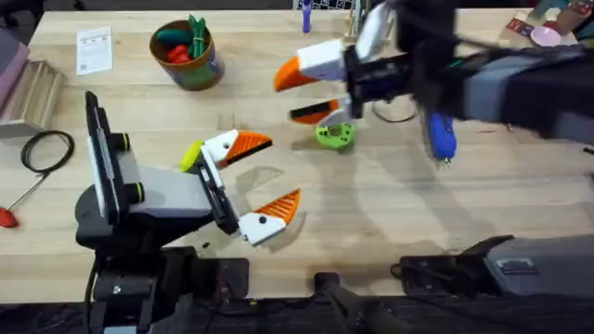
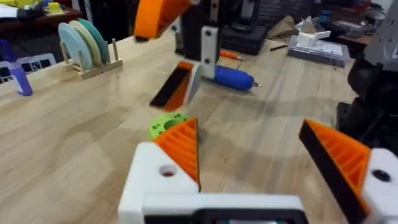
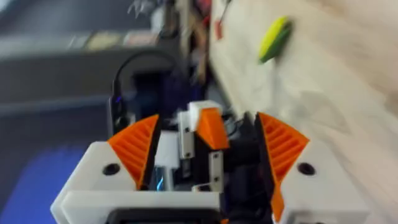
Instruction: Pick up the gripper from the table and insert it into the empty holder that is missing its gripper. Then pick up a screw, insert it into the mounting hole, and use the screwdriver to tighten it. Finally, clean up the table by picking up the vegetable and placing it into the bucket.
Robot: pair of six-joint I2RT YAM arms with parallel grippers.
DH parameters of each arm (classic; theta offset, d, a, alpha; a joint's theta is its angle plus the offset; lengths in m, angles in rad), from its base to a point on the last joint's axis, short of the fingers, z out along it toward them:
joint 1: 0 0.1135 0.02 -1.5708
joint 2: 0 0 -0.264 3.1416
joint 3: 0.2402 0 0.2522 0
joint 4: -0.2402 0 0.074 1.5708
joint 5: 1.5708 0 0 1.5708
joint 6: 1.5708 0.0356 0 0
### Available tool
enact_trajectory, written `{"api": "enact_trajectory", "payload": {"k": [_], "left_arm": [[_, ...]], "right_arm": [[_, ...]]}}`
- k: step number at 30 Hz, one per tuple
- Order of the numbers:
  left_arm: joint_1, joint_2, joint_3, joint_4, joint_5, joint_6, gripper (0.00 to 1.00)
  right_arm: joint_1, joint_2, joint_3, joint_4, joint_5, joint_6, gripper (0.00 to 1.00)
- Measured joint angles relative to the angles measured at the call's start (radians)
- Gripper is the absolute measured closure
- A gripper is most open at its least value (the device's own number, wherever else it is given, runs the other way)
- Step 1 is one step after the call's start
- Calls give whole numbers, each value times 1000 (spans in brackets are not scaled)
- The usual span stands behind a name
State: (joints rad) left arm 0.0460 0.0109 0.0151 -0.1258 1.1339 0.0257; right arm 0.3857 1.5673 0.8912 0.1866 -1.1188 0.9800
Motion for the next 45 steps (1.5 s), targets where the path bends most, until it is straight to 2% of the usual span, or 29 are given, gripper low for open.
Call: {"api": "enact_trajectory", "payload": {"k": [4, 10, 14, 18, 22, 29, 32, 36, 45], "left_arm": [[0, 0, 0, 0, 0, 0, 15], [0, 0, 0, 0, 0, 0, 15], [0, 0, 0, 0, 0, 0, 15], [0, 0, 0, 0, 0, 0, 15], [0, 0, 0, 0, 0, 0, 15], [0, 0, 0, 0, 0, 0, 15], [0, 0, 0, 0, 0, 0, 16], [0, 0, 0, 0, 0, 0, 15], [0, 0, 0, 0, 0, 0, 15]], "right_arm": [[-49, -138, 92, -440, 181, -237, 142], [-34, -292, 293, -890, 489, -554, 142], [46, -295, 418, -1120, 742, -708, 143], [146, -216, 530, -1260, 967, -819, 144], [221, -86, 616, -1313, 1091, -905, 161], [273, 118, 631, -1309, 1223, -980, 184], [273, 173, 625, -1261, 1235, -989, 202], [273, 189, 570, -1167, 1230, -986, 219], [273, 241, 513, -1119, 1226, -976, 340]]}}
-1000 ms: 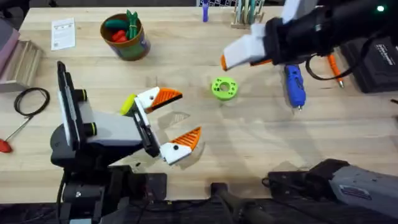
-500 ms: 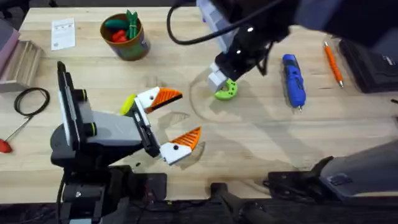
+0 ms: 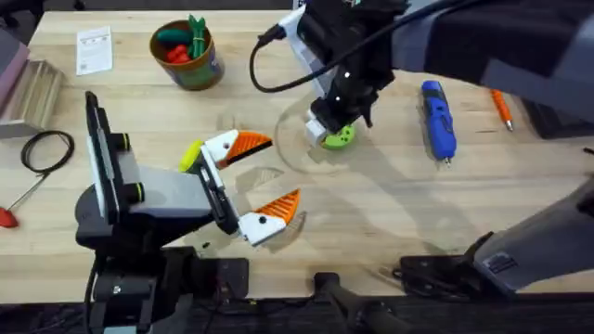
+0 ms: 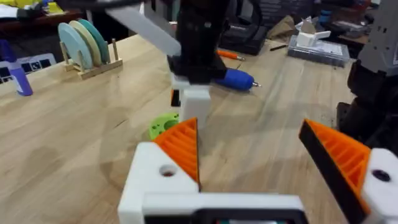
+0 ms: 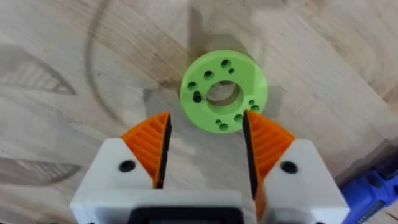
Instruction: Pick up the gripper from the table and insert it into the empty holder that is missing its gripper. Then pick up a screw, insert it into the mounting hole, and use the screwdriver to tighten it. Finally, clean up the table by picking up the vegetable and placing it into the bucket.
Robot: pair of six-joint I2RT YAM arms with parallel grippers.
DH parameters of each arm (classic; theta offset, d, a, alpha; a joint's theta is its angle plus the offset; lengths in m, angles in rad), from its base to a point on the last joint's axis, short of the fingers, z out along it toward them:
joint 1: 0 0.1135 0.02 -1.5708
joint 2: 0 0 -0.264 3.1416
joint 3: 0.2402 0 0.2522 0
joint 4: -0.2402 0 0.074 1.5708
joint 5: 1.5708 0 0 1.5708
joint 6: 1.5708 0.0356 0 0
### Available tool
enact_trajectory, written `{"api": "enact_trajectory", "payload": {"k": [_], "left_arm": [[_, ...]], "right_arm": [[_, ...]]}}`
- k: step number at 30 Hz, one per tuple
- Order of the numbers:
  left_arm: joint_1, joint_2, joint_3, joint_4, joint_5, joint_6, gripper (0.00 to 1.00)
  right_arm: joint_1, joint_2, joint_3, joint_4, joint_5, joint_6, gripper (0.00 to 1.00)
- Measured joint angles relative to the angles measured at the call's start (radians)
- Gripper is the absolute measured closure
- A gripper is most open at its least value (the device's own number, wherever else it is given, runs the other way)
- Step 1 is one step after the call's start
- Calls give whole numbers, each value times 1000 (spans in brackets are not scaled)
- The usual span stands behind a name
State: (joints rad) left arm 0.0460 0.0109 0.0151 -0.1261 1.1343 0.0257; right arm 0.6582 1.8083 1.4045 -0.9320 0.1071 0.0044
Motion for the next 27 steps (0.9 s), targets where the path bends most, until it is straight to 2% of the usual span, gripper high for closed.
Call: {"api": "enact_trajectory", "payload": {"k": [6, 9, 16, 27], "left_arm": [[0, 0, 0, 0, 0, 0, 15], [0, 0, 0, 0, 0, 0, 15], [0, 0, 0, 0, 0, 0, 15], [0, 0, 0, 0, 0, 0, 15]], "right_arm": [[0, 56, -1, 32, -31, 3, 425], [0, 66, -2, 35, -39, 11, 540], [0, 66, -2, 46, -45, 18, 666], [0, 66, -2, 49, -48, 19, 751]]}}
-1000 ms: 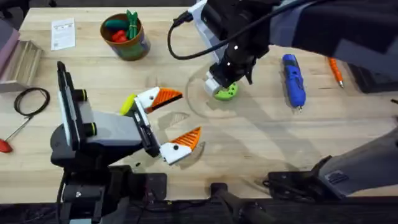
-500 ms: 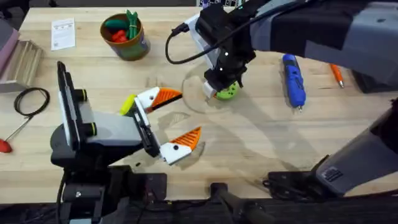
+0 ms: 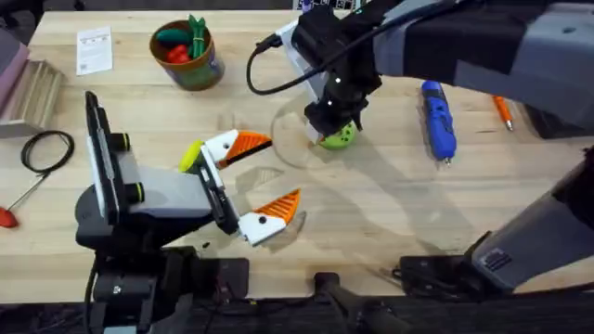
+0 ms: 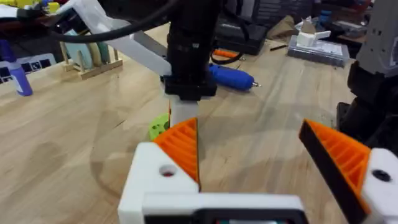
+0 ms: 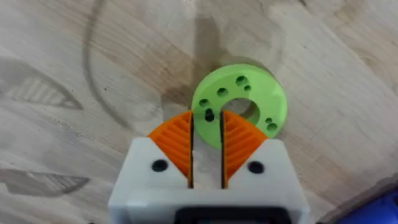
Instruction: Pick up the gripper from the table and insert it into the empty holder that is missing its gripper. Then pick up a screw, insert it into the mounting hole, and use the screwdriver to tighten it. Finally, clean up the table by picking up the vegetable and placing it into the bucket.
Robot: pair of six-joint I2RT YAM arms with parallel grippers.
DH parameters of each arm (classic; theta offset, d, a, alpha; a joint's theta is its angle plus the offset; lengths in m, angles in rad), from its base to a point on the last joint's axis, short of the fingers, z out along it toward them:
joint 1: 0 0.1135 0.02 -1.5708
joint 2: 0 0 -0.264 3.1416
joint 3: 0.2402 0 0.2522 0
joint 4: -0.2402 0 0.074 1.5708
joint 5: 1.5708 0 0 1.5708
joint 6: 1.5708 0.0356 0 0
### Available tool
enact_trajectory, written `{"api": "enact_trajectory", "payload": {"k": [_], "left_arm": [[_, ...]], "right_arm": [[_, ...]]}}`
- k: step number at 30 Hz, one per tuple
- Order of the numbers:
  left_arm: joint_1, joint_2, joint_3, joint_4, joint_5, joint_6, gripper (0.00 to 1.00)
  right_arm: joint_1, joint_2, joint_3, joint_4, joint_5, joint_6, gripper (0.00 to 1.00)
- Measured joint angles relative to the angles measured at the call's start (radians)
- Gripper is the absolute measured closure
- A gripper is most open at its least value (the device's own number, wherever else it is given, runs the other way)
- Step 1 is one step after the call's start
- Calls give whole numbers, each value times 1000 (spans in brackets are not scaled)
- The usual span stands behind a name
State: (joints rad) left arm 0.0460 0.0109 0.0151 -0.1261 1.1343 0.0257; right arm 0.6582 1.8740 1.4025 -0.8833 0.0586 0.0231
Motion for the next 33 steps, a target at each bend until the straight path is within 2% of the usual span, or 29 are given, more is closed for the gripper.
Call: {"api": "enact_trajectory", "payload": {"k": [9, 14, 20, 23, 33], "left_arm": [[0, 0, 0, 0, 0, 0, 15], [0, 0, 0, 0, 0, 0, 15], [0, 0, 0, 0, 0, 0, 15], [0, 0, 0, 0, 0, 0, 15], [0, 0, 0, 0, 0, 0, 15]], "right_arm": [[0, 3, -1, 1, 0, 0, 756], [0, 23, -1, 1, 0, 4, 797], [0, 23, -1, 4, 1, 7, 898], [-2, 23, -1, 5, 8, 7, 986], [-2, 23, -1, 9, 8, 7, 994]]}}
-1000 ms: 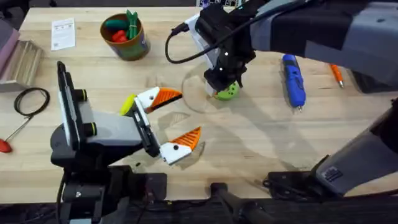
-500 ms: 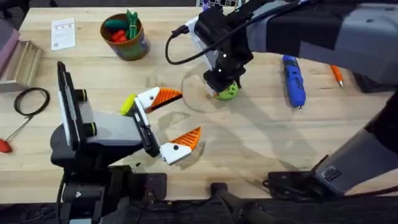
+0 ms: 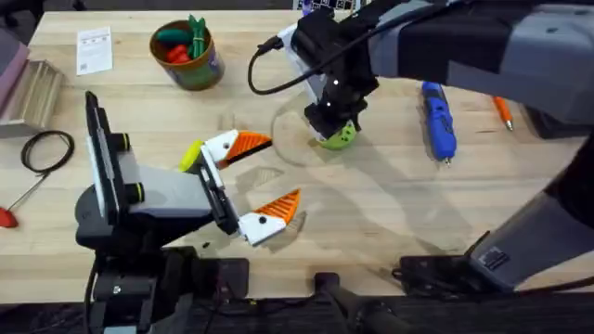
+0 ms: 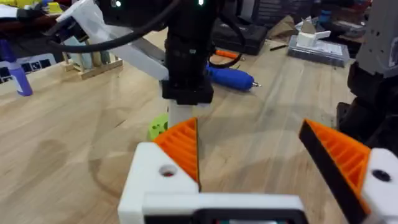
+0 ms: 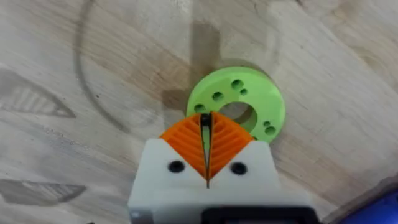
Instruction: Pick up the gripper from the table and insert it into the empty holder that is missing its gripper. Then pick up a screw, insert it into the mounting hole, and use the screwdriver to tighten it. Finally, clean up the table by picking up the vegetable and placing it into the bucket.
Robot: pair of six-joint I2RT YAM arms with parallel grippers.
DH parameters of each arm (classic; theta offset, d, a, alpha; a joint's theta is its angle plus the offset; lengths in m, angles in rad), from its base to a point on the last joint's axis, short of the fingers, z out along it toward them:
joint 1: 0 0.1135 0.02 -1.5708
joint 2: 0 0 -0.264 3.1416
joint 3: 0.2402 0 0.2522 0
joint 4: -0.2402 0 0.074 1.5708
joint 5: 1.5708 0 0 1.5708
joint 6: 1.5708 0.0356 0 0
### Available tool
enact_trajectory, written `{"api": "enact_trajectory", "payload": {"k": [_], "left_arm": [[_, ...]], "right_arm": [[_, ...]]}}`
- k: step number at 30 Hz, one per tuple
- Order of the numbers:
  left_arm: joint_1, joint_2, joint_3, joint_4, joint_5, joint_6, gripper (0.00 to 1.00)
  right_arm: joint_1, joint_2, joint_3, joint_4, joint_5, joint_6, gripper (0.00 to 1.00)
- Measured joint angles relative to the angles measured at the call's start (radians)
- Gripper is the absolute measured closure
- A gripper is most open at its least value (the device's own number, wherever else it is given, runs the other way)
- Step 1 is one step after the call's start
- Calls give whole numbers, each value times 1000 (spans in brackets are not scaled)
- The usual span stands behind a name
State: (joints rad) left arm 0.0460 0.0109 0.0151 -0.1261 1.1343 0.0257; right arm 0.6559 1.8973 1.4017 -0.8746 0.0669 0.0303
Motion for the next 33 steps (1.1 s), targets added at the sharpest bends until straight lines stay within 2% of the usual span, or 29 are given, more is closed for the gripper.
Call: {"api": "enact_trajectory", "payload": {"k": [7, 11, 22, 27, 33], "left_arm": [[0, 0, 0, 0, 0, 0, 15], [0, 0, 0, 0, 0, 0, 15], [0, 0, 0, 0, 0, 0, 14], [0, 0, 0, 0, 0, 0, 14], [0, 0, 0, 0, 0, 0, 15]], "right_arm": [[0, -11, 0, -23, -4, 0, 994], [0, -60, 7, -82, -5, 0, 994], [0, -192, 127, -196, -5, -1, 995], [1, -196, 229, -323, -8, -21, 995], [21, -198, 470, -477, -8, -113, 995]]}}
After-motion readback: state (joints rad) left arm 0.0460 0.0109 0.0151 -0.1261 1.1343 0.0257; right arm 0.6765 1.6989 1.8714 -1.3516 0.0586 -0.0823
